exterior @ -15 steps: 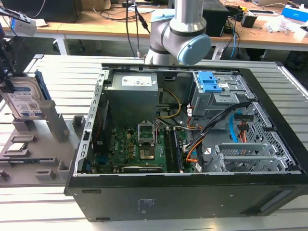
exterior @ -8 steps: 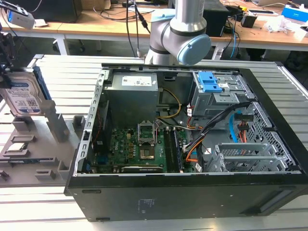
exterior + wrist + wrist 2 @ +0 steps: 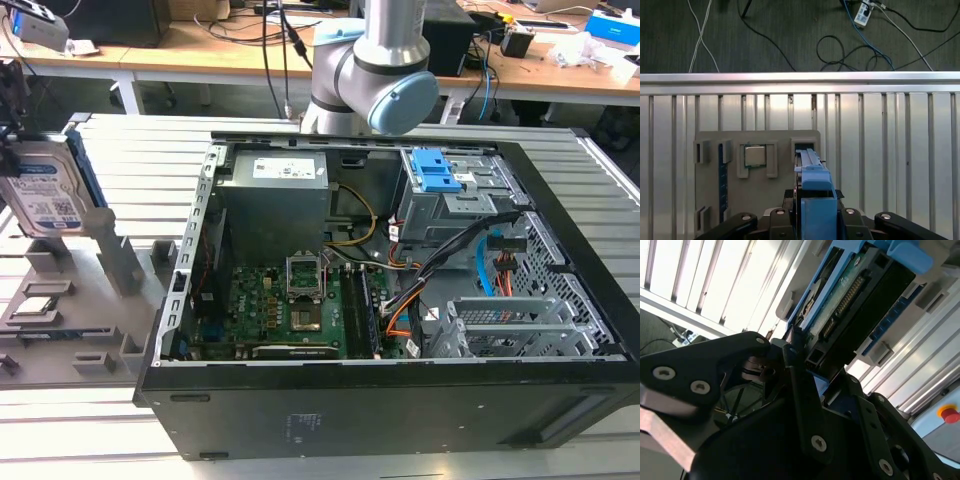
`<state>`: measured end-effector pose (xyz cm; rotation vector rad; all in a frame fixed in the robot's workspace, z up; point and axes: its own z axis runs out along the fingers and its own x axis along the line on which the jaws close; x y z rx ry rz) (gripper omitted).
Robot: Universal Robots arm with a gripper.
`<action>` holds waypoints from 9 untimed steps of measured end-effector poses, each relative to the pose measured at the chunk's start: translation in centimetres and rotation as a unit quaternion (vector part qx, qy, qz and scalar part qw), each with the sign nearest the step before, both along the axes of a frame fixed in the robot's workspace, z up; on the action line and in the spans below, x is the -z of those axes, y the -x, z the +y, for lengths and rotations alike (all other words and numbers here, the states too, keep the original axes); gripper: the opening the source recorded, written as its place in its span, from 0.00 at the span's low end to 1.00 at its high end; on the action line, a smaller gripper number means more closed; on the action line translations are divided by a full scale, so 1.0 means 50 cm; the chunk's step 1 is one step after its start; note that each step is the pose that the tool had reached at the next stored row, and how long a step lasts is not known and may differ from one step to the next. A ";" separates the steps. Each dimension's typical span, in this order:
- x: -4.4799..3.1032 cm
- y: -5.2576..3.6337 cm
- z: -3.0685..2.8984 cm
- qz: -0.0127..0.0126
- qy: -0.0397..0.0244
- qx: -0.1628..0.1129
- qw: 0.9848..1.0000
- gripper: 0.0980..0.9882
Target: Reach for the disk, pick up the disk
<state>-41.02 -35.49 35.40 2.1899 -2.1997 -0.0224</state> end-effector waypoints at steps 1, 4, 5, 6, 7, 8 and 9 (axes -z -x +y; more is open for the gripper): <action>-0.003 0.000 0.000 0.000 0.000 0.000 1.000 0.30; -0.010 -0.001 0.000 0.000 0.000 0.000 1.000 0.30; -0.013 -0.001 0.000 0.000 0.000 0.000 1.000 0.30; -0.016 -0.002 0.000 0.000 0.000 0.000 1.000 0.30; -0.018 -0.002 0.000 0.000 0.000 0.000 1.000 0.30; -0.021 -0.002 0.000 0.000 0.000 0.000 1.000 0.30; -0.025 -0.003 0.000 0.000 0.000 0.000 1.000 0.30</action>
